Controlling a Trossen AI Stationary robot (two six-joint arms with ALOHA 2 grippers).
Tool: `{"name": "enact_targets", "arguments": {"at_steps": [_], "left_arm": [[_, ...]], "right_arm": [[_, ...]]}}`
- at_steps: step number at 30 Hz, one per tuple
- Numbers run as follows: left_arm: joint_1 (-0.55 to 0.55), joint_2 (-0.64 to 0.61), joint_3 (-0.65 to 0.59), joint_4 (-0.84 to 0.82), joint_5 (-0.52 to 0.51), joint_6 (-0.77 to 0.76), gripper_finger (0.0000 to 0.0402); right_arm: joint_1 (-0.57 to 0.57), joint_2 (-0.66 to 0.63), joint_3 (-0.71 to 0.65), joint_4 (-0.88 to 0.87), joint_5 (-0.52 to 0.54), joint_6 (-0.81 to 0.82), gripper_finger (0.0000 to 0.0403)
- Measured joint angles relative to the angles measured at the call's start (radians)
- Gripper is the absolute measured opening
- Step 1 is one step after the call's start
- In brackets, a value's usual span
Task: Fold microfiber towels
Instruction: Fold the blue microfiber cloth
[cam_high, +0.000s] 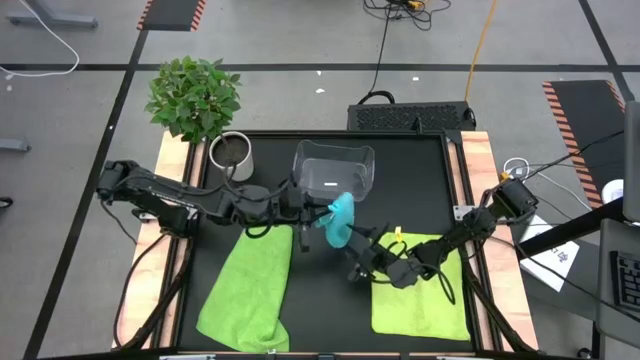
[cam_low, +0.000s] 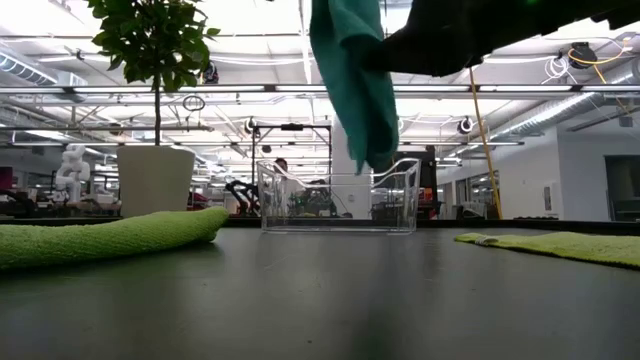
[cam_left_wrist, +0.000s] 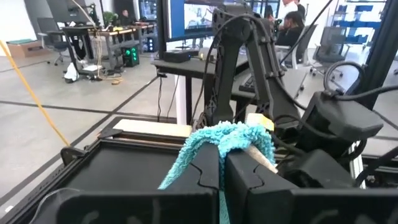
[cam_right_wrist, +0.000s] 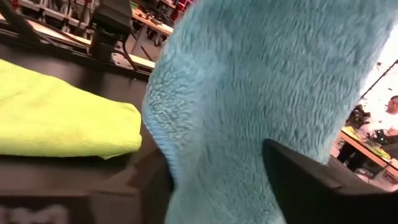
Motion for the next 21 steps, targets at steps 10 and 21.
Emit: {"name": "enact_targets", "arguments": {"at_steps": [10, 21], "left_arm": [[0.000, 0.005, 0.000, -0.062, -0.008, 0.002, 0.0004], [-0.012, -0.014, 0.000, -0.310, -0.064, -0.053, 0.0004]], "right_arm": [[0.081, -0.002, 0.000, 0.037, 0.090, -0.141, 0.0011], [0.173, -0.135, -0.011, -0.054, 0.262, -0.252, 0.0001]]}}
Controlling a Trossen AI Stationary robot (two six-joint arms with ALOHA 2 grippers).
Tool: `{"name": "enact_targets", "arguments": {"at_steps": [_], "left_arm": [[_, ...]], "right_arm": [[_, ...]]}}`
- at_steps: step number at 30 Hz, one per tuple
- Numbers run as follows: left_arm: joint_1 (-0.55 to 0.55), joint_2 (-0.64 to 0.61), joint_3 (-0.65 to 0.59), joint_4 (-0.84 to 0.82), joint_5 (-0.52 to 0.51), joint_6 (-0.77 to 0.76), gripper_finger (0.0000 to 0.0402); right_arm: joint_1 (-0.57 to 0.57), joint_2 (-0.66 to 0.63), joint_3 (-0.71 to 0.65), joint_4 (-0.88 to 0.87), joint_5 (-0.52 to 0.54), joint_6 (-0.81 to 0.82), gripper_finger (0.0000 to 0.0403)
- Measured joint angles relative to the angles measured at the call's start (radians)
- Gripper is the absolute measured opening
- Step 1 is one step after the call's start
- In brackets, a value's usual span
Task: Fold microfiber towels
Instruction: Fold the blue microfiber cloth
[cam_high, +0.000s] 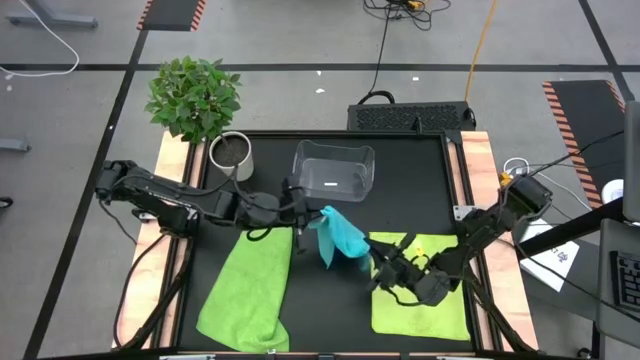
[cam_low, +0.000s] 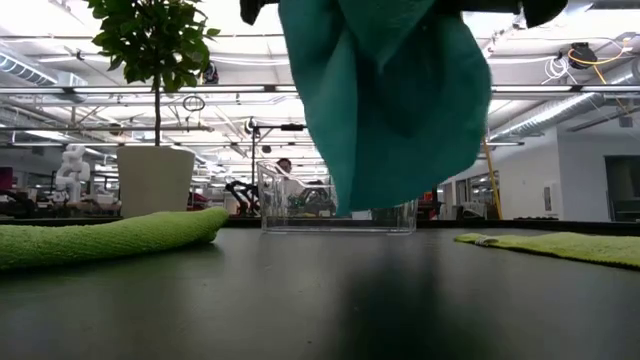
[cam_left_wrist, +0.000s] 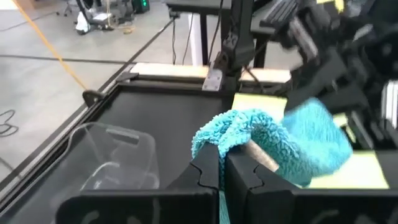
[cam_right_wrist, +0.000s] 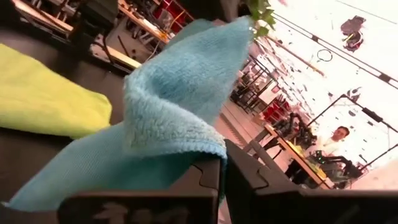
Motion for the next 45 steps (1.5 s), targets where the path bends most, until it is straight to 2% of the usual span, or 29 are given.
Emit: {"name": "enact_targets", "arguments": {"at_steps": [7, 12, 17, 21, 25, 31, 39, 45], "left_arm": [[0.025, -0.036, 0.000, -0.103, -0.018, 0.002, 0.0004], [0.076, -0.068, 0.000, -0.148, -0.023, 0.022, 0.0003], [0.115, -0.087, 0.001, -0.169, -0.006, 0.077, 0.0003], [0.133, -0.090, 0.072, -0.284, 0.014, 0.079, 0.0004], [0.120, -0.068, 0.104, -0.345, 0.060, 0.051, 0.0003], [0.066, 0.013, 0.071, -0.383, 0.109, -0.032, 0.0003], [-0.027, 0.167, 0.063, -0.335, 0.117, -0.127, 0.0003], [-0.089, 0.258, 0.063, -0.242, 0.181, -0.155, 0.0003]], "right_arm": [[-0.081, -0.106, -0.104, -0.043, -0.026, 0.069, 0.0000], [-0.181, -0.203, -0.192, -0.043, -0.165, 0.101, 0.0000], [-0.264, -0.283, -0.251, -0.044, -0.259, 0.101, 0.0000], [-0.302, -0.307, -0.281, -0.043, -0.329, 0.137, 0.0000], [-0.312, -0.307, -0.309, -0.076, -0.398, 0.226, 0.0000], [-0.300, -0.307, -0.365, -0.164, -0.418, 0.371, 0.0000], [-0.264, -0.306, -0.400, -0.191, -0.462, 0.472, 0.0000], [-0.218, -0.306, -0.400, -0.262, -0.483, 0.567, 0.0000]]}}
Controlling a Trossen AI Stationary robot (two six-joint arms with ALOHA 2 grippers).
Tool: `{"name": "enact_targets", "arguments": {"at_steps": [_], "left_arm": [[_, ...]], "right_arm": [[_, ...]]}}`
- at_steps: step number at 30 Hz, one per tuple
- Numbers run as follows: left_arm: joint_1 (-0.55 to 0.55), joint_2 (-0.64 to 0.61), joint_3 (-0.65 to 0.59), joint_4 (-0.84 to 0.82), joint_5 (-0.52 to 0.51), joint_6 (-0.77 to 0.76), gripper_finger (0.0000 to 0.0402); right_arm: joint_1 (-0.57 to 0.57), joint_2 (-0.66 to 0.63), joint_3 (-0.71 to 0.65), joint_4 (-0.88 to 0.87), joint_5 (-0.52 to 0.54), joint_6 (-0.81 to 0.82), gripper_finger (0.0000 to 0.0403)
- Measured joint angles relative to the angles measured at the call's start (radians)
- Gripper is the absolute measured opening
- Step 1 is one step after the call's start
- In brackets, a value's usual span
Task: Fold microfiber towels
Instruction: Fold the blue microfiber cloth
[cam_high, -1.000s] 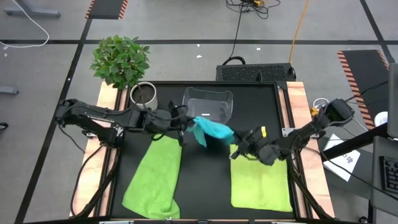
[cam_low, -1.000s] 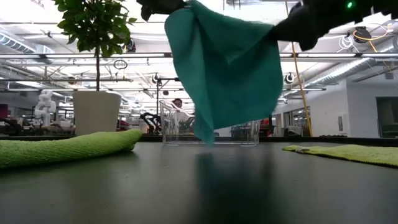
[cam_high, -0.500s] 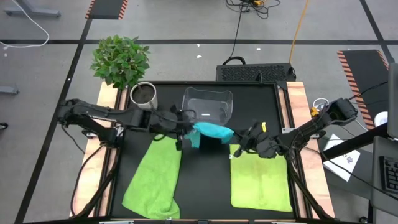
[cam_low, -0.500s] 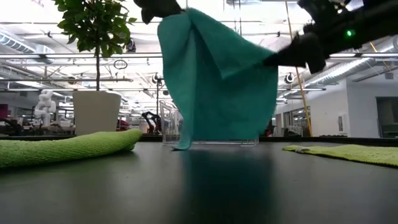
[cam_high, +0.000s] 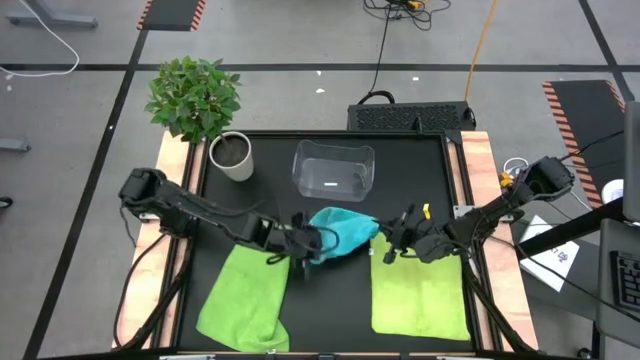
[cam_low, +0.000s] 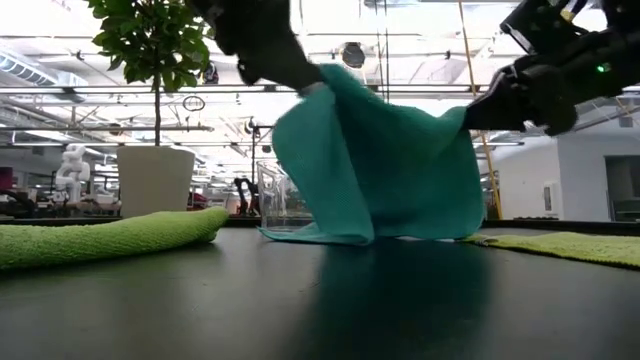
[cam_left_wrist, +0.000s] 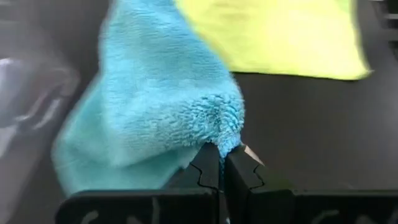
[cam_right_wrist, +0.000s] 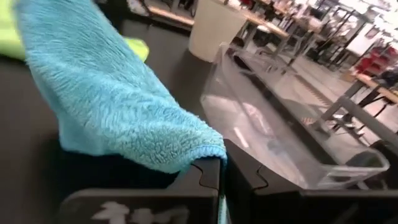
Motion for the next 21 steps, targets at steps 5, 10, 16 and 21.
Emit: {"name": "enact_targets", "arguments": {"at_steps": [5, 10, 16, 21], "left_arm": [[-0.026, 0.038, -0.001, 0.050, 0.059, 0.043, 0.0032], [-0.045, 0.029, 0.000, 0.097, 0.049, 0.070, 0.0097], [-0.065, 0.026, 0.000, 0.139, 0.081, 0.090, 0.0179], [-0.069, 0.025, 0.000, 0.138, 0.089, 0.072, 0.0234]], "right_arm": [[0.027, 0.000, 0.000, -0.028, -0.136, 0.063, 0.0009], [0.045, 0.000, 0.000, -0.028, -0.209, 0.112, 0.0064], [0.067, 0.000, 0.000, -0.023, -0.207, 0.152, 0.0179], [0.085, 0.000, 0.000, -0.008, -0.207, 0.177, 0.0257]]}}
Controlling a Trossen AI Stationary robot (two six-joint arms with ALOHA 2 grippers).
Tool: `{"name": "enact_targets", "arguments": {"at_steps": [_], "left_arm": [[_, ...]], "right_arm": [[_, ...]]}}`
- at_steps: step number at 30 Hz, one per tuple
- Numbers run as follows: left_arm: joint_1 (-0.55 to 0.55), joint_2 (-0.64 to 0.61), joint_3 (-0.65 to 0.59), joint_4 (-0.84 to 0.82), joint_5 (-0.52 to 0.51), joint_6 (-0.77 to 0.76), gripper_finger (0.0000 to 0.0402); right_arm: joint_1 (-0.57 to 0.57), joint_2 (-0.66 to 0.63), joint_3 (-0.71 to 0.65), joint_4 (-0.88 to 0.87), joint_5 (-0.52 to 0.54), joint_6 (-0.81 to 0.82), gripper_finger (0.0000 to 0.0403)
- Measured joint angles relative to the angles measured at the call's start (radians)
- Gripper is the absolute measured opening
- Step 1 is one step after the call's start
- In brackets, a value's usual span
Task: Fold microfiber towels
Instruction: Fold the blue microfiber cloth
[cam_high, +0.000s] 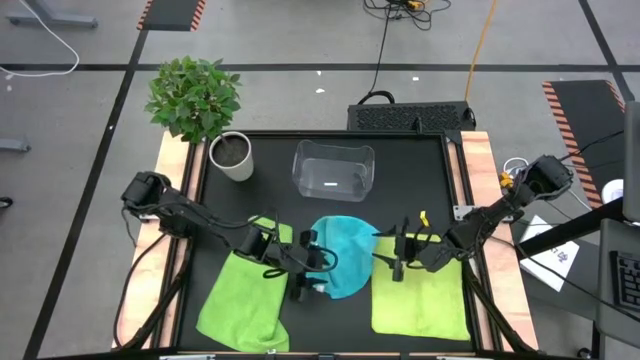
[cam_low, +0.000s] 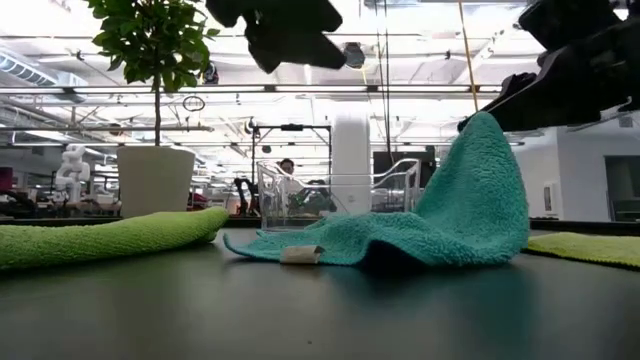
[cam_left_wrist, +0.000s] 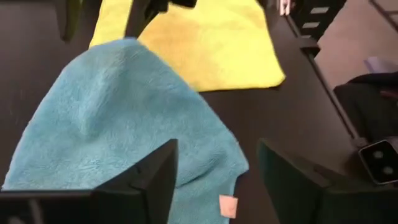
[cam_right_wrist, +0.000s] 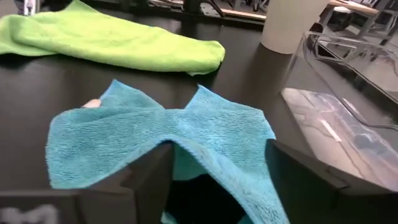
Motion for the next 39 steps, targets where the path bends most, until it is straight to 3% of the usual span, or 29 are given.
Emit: {"name": "enact_targets", "arguments": {"at_steps": [5, 12, 17, 22, 33, 39], "left_arm": [[0.012, 0.000, 0.000, -0.111, -0.064, -0.013, 0.0265], [0.074, 0.000, -0.017, -0.200, -0.157, -0.055, 0.0271], [0.128, 0.000, -0.114, -0.118, -0.078, -0.056, 0.0271], [0.166, 0.001, -0.210, -0.030, -0.064, -0.094, 0.0271], [0.276, 0.001, -0.283, -0.014, -0.041, -0.202, 0.0271], [0.324, 0.001, -0.346, 0.119, 0.113, -0.209, 0.0265]], "right_arm": [[0.031, 0.000, 0.000, 0.029, 0.000, -0.001, 0.0290], [0.071, 0.000, 0.000, 0.033, -0.022, -0.014, 0.0288], [0.078, 0.000, 0.000, 0.074, -0.059, -0.038, 0.0289], [0.070, 0.000, 0.000, 0.104, -0.053, -0.092, 0.0292], [-0.014, 0.000, 0.001, 0.046, -0.053, -0.067, 0.0284], [-0.031, 0.020, 0.001, 0.047, -0.055, -0.069, 0.0283]]}}
